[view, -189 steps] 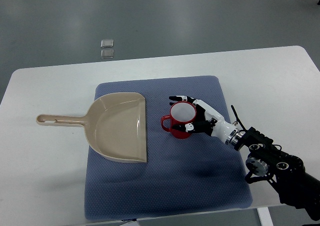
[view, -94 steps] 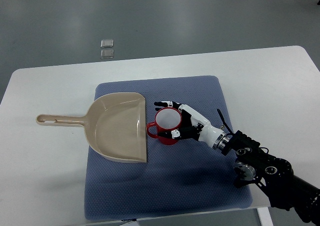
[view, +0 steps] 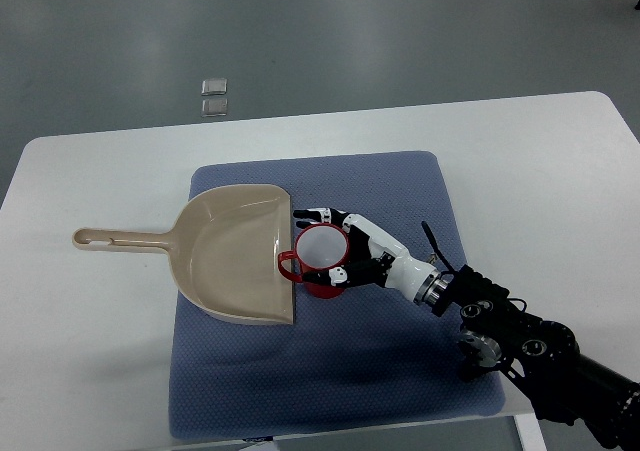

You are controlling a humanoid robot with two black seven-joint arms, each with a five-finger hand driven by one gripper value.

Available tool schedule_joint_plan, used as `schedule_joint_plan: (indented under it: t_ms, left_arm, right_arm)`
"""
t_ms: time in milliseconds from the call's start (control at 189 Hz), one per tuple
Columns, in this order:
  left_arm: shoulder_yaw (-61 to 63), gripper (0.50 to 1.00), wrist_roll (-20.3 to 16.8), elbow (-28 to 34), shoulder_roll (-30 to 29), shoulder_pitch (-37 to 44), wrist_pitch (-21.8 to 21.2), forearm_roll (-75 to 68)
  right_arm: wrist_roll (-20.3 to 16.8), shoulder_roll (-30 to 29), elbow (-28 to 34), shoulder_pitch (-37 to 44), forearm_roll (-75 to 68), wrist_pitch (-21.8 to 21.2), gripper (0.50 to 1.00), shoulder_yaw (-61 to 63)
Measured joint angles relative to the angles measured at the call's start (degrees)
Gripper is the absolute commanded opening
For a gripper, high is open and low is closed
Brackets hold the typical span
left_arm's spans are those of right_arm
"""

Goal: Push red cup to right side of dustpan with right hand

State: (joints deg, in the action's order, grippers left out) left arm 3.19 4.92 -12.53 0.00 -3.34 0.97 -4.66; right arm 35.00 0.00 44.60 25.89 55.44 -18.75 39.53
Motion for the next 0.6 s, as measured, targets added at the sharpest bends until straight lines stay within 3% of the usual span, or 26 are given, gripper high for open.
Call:
schedule_joint_plan:
  t_ms: [598]
  left_arm:
    - [0.04, 1.0, 0.08, 0.0, 0.0, 0.0, 0.0, 0.0]
  right_arm:
    - [0.0, 0.69, 3.4, 0.46, -4.7, 0.81, 0.938, 2.47]
